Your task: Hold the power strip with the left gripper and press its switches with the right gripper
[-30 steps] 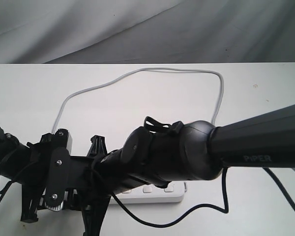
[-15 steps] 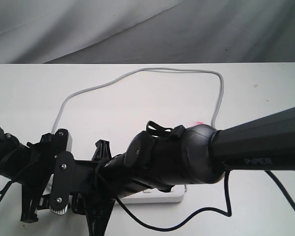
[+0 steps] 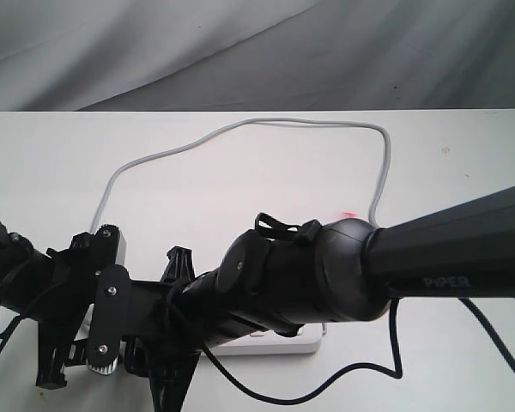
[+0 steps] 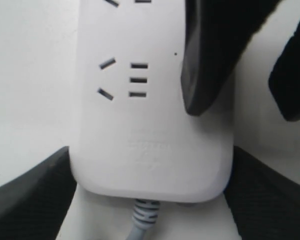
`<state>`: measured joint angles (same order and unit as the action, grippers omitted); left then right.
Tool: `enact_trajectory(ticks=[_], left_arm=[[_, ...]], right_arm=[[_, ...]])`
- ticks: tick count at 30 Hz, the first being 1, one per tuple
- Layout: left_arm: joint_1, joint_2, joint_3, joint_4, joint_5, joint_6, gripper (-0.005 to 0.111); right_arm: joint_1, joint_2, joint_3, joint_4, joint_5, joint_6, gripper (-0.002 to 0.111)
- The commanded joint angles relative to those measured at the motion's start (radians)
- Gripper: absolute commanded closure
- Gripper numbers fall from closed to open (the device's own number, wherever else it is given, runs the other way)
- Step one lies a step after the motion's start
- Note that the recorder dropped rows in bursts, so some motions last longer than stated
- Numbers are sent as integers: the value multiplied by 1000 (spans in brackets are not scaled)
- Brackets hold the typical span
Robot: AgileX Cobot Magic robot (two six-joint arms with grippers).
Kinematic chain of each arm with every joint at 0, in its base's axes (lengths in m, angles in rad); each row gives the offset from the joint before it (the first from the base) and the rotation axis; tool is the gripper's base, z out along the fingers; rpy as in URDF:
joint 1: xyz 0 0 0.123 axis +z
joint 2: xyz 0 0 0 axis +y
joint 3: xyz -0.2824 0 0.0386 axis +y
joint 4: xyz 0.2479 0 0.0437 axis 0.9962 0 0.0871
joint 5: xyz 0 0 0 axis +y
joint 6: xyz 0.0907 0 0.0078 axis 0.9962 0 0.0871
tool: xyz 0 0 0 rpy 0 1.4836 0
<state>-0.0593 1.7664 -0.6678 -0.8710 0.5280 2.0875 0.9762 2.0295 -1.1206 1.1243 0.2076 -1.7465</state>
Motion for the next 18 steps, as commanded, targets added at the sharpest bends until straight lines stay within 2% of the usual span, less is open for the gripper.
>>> enact_trajectory(ticks=[1, 18], left_arm=[[2, 3, -2, 18, -34, 6, 52], [2, 3, -2, 18, -34, 6, 52]], right_arm=[[0, 13, 7, 2, 27, 4, 71], [0, 36, 14, 4, 67, 20, 71]])
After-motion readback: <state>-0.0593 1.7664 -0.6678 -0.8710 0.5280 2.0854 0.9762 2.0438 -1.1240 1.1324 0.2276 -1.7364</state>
